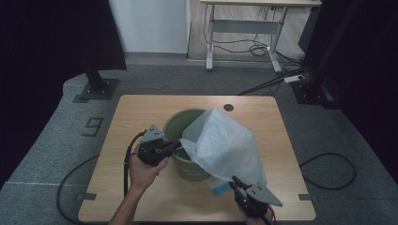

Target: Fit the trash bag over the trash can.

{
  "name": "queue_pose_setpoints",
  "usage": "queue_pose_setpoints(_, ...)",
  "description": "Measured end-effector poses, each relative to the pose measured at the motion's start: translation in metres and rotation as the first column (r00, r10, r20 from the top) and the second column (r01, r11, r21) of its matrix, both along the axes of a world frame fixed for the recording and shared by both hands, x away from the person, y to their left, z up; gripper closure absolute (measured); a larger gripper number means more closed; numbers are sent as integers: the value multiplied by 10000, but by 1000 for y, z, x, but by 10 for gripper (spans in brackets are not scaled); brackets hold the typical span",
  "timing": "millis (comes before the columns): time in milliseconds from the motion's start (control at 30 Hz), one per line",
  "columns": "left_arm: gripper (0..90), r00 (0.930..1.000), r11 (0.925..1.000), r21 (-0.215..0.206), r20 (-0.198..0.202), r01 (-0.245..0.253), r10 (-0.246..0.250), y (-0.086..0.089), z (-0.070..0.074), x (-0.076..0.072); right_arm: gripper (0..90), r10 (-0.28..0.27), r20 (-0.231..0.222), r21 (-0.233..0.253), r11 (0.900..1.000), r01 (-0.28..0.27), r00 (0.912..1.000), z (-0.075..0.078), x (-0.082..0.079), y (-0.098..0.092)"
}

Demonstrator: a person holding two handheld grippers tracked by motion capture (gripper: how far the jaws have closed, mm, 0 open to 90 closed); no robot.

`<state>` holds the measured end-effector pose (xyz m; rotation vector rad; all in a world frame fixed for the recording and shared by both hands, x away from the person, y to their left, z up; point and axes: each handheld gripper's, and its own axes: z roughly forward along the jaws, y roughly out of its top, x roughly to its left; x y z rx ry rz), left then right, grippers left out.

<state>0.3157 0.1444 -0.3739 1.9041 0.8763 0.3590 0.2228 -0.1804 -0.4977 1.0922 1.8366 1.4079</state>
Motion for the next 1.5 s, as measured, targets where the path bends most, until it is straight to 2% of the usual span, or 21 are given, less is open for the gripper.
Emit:
queue_pose_setpoints(100, 900, 9998, 9996, 236, 157, -157, 154, 3, 1, 1, 885, -270, 377, 563, 9981, 248, 9989, 16, 11, -6)
queue_pose_setpoints(133, 900, 9996, 9995, 241, 191, -194, 189, 5, 1, 2, 886, -409, 791, 809, 9961, 344, 9960, 31, 16, -7)
queue_pose_setpoints(167, 900, 9995, 9995, 226, 220, -213, 208, 7, 2, 2, 886, -409, 791, 809, 9961, 344, 9960, 31, 16, -7)
queue_pose_setpoints(200, 900, 9995, 9995, 199, 216, -229, 224, 9, 2, 3, 886, -442, 1193, 959, 9949, 328, 9919, 48, 19, -6)
queue_pose_setpoints(233, 900, 9995, 9995, 191, 198, -234, 230, 10, 2, 4, 886, -442, 1193, 959, 9949, 328, 9919, 48, 19, -6)
queue_pose_setpoints(267, 900, 9994, 9994, 216, 224, -272, 267, 12, 1, 5, 886, -415, 1689, 858, 9959, 272, 9848, 65, 20, -4)
queue_pose_setpoints(300, 900, 9993, 9992, 251, 238, -311, 305, 13, 1, 6, 886, -415, 1689, 858, 9959, 272, 9848, 65, 20, -4)
queue_pose_setpoints(333, 900, 9990, 9985, 414, 265, -371, 360, 14, -1, 7, 886, -337, 2071, 860, 9962, 161, 9777, 81, 20, -1)
queue_pose_setpoints(367, 900, 9990, 9985, 414, 265, -371, 360, 14, -1, 7, 886, -337, 2071, 860, 9962, 161, 9777, 81, 20, -1)
queue_pose_setpoints(400, 900, 9989, 9979, 513, 265, -388, 375, 14, -3, 8, 886, -204, 2362, 838, 9965, 5, 9715, 95, 21, 2)
queue_pose_setpoints(433, 900, 9989, 9973, 613, 269, -397, 381, 14, -4, 8, 886, -204, 2362, 838, 9965, 5, 9715, 95, 21, 2)
queue_pose_setpoints(533, 896, 9997, 9979, 609, 125, -227, 220, 16, -5, 10, 886, 34, 2686, 781, 9966, -253, 9633, 112, 22, 8)
queue_pose_setpoints(600, 804, 9997, 9986, 528, 221, 60, -71, 15, -3, 8, 886, 225, 2816, 605, 9973, -412, 9593, 119, 22, 13)
queue_pose_setpoints(633, 718, 9991, 9983, 566, 410, 121, -144, 14, -1, 5, 886, 303, 2819, 551, 9973, -477, 9590, 121, 23, 14)
queue_pose_setpoints(733, 506, 9954, 9975, 617, 874, 345, -398, 5, 5, -1, 887, 408, 2668, 532, 9970, -570, 9629, 118, 24, 15)
queue_pose_setpoints(867, 408, 9893, 9936, 1015, 1319, 493, -625, -9, 10, -5, 886, 410, 2371, 703, 9958, -593, 9706, 107, 26, 12)
queue_pose_setpoints(967, 415, 9858, 9887, 1188, 1294, 915, -1068, -20, 10, -3, 886, 493, 2281, 791, 9945, -690, 9724, 103, 25, 10)
queue_pose_setpoints(1133, 464, 9792, 9776, 1484, 1154, 1489, -1667, -34, 7, -5, 886, 554, 2361, 784, 9940, -758, 9702, 108, 25, 7)
queue_pose_setpoints(1267, 639, 9768, 9725, 1438, 853, 1832, -1966, -35, 5, -5, 886, 540, 2311, 867, 9933, -759, 9714, 110, 25, 3)
queue_pose_setpoints(1367, 773, 9772, 9722, 1222, 480, 1997, -2067, -32, 3, -1, 886, 597, 2142, 905, 9926, -807, 9750, 104, 25, 3)
queue_pose_setpoints(1500, 891, 9785, 9753, 894, 243, 2018, -2047, -28, 0, 1, 859, 691, 1859, 949, 9916, -879, 9801, 94, 25, 3)
